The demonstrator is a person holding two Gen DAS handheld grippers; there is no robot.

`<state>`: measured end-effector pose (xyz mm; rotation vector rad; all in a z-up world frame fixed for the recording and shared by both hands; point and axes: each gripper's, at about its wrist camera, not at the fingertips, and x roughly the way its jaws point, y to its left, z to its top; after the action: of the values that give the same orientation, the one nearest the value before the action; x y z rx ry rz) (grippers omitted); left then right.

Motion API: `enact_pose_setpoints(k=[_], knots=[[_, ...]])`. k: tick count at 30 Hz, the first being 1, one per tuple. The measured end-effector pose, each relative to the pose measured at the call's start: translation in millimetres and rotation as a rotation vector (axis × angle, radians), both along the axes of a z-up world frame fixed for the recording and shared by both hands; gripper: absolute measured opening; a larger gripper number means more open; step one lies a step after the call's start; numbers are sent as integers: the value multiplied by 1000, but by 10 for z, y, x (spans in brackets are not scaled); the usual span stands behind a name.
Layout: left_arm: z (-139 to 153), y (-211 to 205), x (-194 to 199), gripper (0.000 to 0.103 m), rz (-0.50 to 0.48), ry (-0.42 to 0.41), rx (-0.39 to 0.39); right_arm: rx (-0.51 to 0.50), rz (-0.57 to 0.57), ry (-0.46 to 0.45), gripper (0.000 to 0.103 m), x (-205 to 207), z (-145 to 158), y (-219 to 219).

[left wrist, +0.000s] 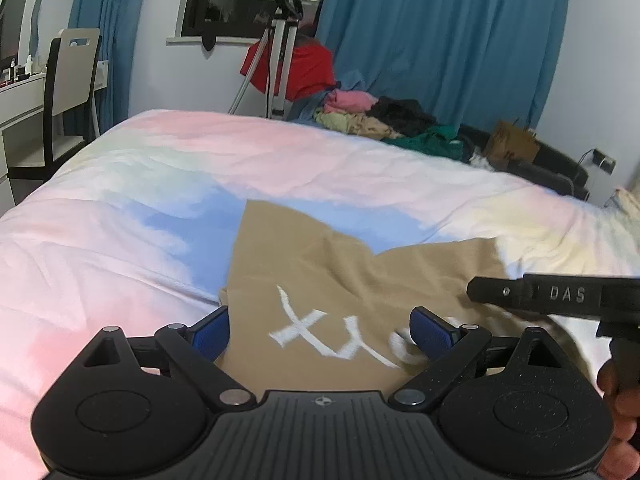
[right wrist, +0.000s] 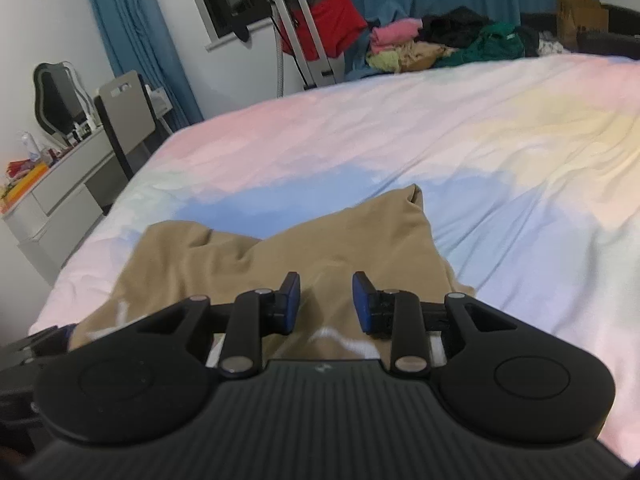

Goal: Fold clothes

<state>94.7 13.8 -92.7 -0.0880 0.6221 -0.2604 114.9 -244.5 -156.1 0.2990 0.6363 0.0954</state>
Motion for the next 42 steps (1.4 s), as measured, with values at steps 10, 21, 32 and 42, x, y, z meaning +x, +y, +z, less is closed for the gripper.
enact_pose_setpoints(k=[10,21,32,42], knots=[[149,-121,-532,95,4,2,69,-40,2,-40,32,-594,209,-18],[140,-97,-616,95,27,50,63,-52,-12,71,30,-488,-138,-26],[125,219,-927,95,45,235,-416,96,-55,124,30,-448,-169,-174],[-418,435,-536,89,237,323,-724,148,-77,131,32,-427,-170,-216]])
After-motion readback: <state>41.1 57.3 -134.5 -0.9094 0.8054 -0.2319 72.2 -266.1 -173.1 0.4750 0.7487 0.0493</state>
